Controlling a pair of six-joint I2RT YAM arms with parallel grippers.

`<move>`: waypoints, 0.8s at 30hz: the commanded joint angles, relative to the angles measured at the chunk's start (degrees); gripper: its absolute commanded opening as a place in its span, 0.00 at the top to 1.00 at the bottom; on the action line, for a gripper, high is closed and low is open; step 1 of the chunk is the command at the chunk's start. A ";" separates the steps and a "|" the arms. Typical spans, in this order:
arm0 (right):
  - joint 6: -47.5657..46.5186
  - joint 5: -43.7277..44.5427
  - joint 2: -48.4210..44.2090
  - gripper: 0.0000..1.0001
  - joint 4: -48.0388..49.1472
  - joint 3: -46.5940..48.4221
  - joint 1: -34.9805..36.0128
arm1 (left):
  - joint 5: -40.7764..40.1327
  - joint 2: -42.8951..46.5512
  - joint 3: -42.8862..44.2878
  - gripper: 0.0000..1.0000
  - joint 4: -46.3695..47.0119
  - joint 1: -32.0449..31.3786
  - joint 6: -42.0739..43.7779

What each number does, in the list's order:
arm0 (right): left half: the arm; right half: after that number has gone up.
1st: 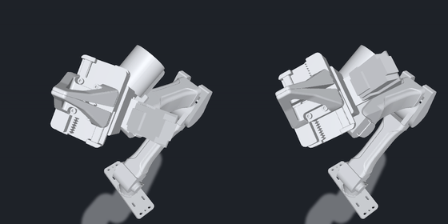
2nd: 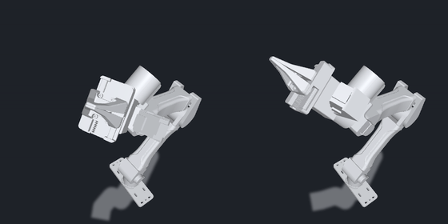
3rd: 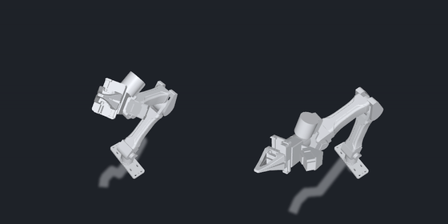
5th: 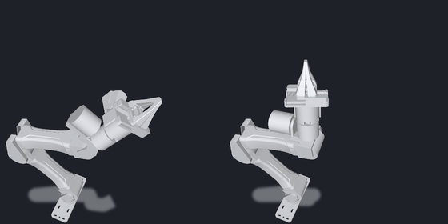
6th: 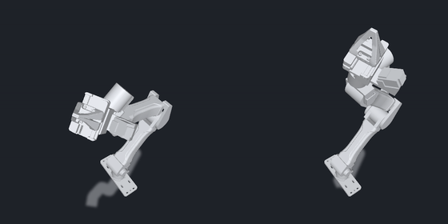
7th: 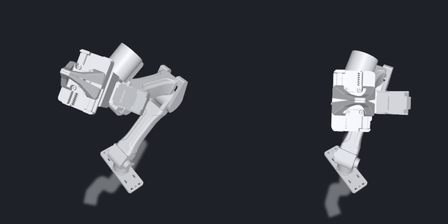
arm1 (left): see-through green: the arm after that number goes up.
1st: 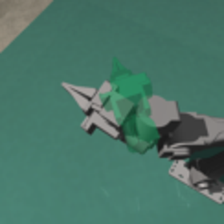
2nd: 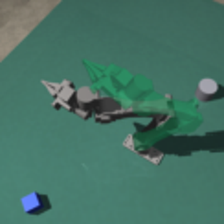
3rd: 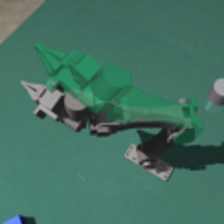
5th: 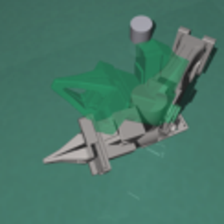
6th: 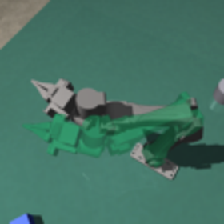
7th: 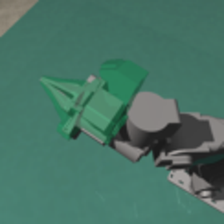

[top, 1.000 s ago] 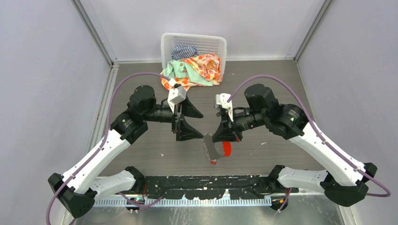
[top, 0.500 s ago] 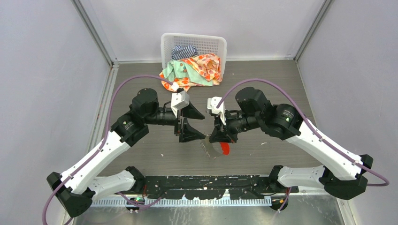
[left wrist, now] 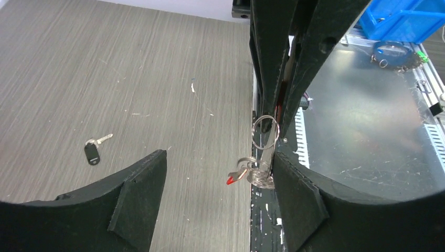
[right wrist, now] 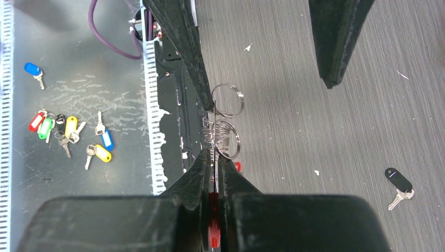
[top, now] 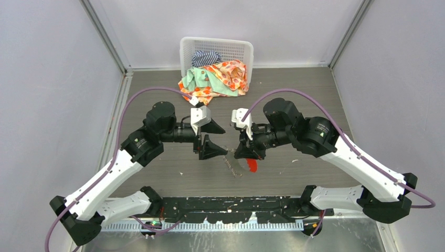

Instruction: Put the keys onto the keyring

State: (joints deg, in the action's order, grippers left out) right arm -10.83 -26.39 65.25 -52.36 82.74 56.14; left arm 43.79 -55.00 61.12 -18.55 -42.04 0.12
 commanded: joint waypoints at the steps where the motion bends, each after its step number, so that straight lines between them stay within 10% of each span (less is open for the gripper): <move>1: -0.59 -0.04 -2.05 0.99 1.38 2.04 0.21 | -2.49 2.44 0.09 0.26 -1.22 -0.24 1.30; 24: 2.52 -0.25 1.72 0.99 2.59 2.77 0.51 | 4.56 0.80 2.04 0.28 0.10 -1.81 8.70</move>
State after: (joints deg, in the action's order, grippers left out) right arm -9.85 -26.48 66.04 -52.31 82.96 56.16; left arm 47.59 -53.47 61.06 -19.99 -43.09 4.36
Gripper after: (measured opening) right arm 0.083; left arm 0.734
